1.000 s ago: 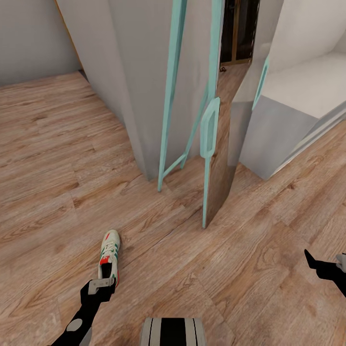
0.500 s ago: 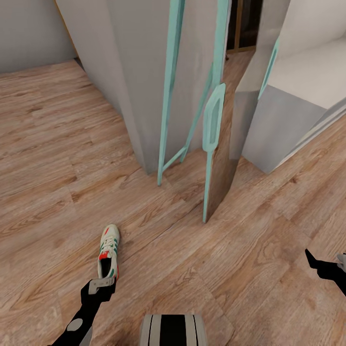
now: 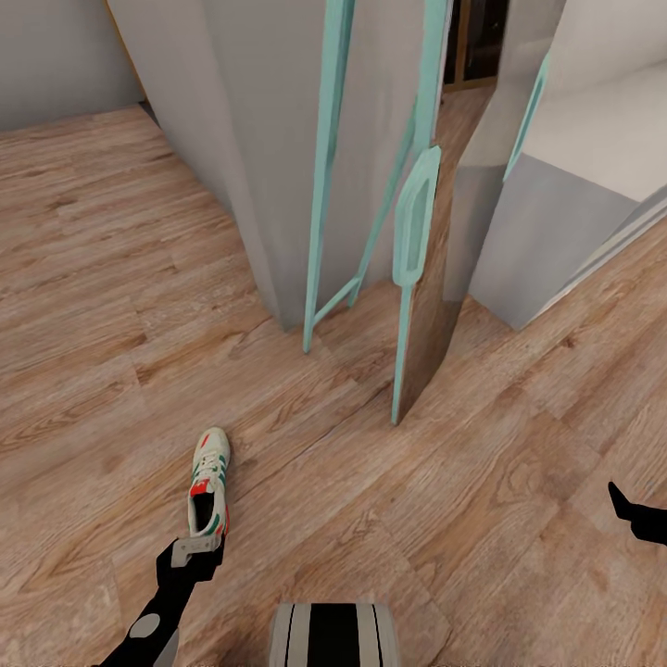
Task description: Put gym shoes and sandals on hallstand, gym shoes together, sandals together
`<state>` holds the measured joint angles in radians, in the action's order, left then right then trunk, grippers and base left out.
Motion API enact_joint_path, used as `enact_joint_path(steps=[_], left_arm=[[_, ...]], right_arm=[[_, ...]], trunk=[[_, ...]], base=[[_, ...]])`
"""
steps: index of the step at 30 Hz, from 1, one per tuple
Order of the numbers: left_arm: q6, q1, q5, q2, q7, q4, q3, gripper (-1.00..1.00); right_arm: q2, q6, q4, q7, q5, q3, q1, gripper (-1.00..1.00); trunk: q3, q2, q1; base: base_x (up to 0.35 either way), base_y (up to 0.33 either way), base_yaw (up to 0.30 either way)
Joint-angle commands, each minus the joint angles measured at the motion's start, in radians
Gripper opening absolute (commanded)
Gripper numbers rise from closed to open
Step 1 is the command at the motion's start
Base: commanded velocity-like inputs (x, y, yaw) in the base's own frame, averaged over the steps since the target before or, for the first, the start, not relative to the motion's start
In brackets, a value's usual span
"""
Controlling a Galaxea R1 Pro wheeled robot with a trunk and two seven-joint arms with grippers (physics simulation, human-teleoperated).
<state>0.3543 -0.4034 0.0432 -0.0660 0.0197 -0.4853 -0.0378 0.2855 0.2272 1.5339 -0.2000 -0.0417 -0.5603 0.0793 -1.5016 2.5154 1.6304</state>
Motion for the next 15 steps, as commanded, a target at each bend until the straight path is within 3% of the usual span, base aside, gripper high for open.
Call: enact_joint_path(steps=[1,4,15], left_arm=[[0.003,-0.001,0.004,0.0,0.002,0.0,0.002,1.0],[0.003,-0.001,0.004,-0.001,0.002,-0.001,0.002,1.0],[0.006,-0.004,0.005,-0.005,0.003,-0.007,0.002,1.0]], right_arm=[[0.0,0.006,0.001,-0.005,-0.004,-0.002,0.001,1.0],[0.0,0.006,0.0,-0.005,-0.004,-0.003,0.001,1.0],[-0.001,0.006,-0.001,-0.005,-0.004,-0.003,0.001,1.0]], trunk=[[-0.005,0.0,0.0],[-0.017,0.001,0.002],[-0.028,0.001,0.002]], base=[[0.0,0.0,0.0],[0.0,0.0,0.0],[0.0,0.0,0.0]])
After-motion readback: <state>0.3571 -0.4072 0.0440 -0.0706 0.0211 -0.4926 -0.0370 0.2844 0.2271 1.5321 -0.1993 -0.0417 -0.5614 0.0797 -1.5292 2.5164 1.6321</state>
